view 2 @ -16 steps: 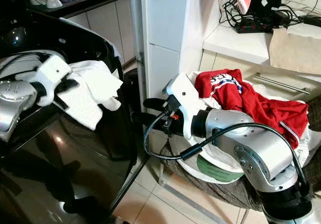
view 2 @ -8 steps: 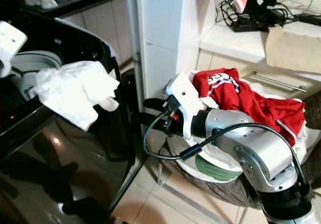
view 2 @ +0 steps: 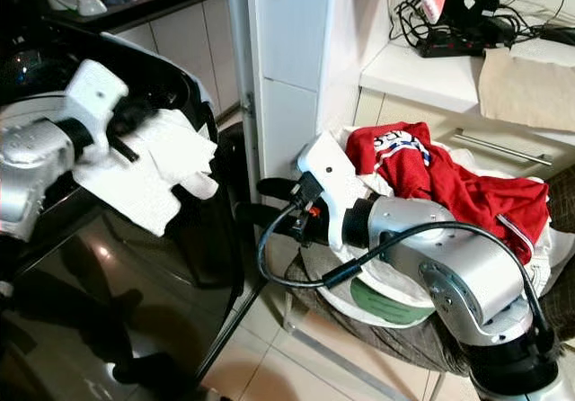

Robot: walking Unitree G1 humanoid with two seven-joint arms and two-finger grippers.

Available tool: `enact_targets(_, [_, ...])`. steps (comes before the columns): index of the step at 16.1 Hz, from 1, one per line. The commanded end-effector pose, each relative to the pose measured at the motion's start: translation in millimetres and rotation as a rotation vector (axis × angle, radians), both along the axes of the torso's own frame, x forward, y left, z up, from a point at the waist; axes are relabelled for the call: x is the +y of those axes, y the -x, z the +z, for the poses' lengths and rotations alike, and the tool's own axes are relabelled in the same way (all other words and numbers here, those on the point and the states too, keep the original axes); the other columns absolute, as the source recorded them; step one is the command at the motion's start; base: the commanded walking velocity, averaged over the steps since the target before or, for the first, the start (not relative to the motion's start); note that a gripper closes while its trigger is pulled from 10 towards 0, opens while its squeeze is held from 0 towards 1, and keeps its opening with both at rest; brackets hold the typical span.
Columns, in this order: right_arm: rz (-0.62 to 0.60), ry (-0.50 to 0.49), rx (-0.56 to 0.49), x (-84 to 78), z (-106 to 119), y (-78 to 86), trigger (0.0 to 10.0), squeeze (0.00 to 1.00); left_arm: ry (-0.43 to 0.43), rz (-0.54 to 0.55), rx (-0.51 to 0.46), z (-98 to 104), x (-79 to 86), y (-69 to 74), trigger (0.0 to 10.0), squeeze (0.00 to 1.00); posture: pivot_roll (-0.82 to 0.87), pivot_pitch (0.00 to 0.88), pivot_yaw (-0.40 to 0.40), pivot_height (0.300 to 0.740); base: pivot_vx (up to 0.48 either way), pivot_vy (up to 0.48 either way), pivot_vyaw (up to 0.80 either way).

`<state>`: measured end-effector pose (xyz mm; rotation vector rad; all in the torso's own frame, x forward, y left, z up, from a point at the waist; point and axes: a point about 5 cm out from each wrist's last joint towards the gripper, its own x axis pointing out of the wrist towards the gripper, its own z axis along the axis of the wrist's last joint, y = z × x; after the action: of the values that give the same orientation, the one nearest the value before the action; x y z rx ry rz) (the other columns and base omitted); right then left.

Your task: Clothes washing

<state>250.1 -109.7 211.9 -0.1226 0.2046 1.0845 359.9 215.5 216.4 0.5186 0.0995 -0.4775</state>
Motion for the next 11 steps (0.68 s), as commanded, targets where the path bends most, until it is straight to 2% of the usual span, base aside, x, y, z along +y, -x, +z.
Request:
enact_targets(1, [-0.004,0.018,-0.003,-1.0,-1.9,1.1,10.0,0.0,-0.052,-0.01,0.033,-6.1,0.7,2.1,10.0,1.0,-0.03,0.0,0.058,0.74,0.0,0.0,0.0])
enact_targets(4, [-0.035,0.023,-0.002,-1.9,-6.6,-0.7,10.0,0.0,-0.057,0.02,0.051,-15.0,1.4,0.8,10.0,1.0,-0.03,0.0,0.065,0.74,0.0,0.0,0.0])
enact_targets(9, [-0.044,0.007,0.019,1.6,-14.2,4.1,10.0,0.0,-0.075,0.059,0.029,-27.3,-0.2,-1.1,10.0,1.0,-0.03,0.0,0.073,0.74,0.0,0.0,0.0])
enact_targets(11, [-0.041,0.012,0.02,2.7,-15.9,5.3,10.0,0.0,-0.144,0.085,0.067,-35.3,2.9,-3.3,10.0,1.0,-0.03,0.0,0.075,0.74,0.0,0.0,0.0])
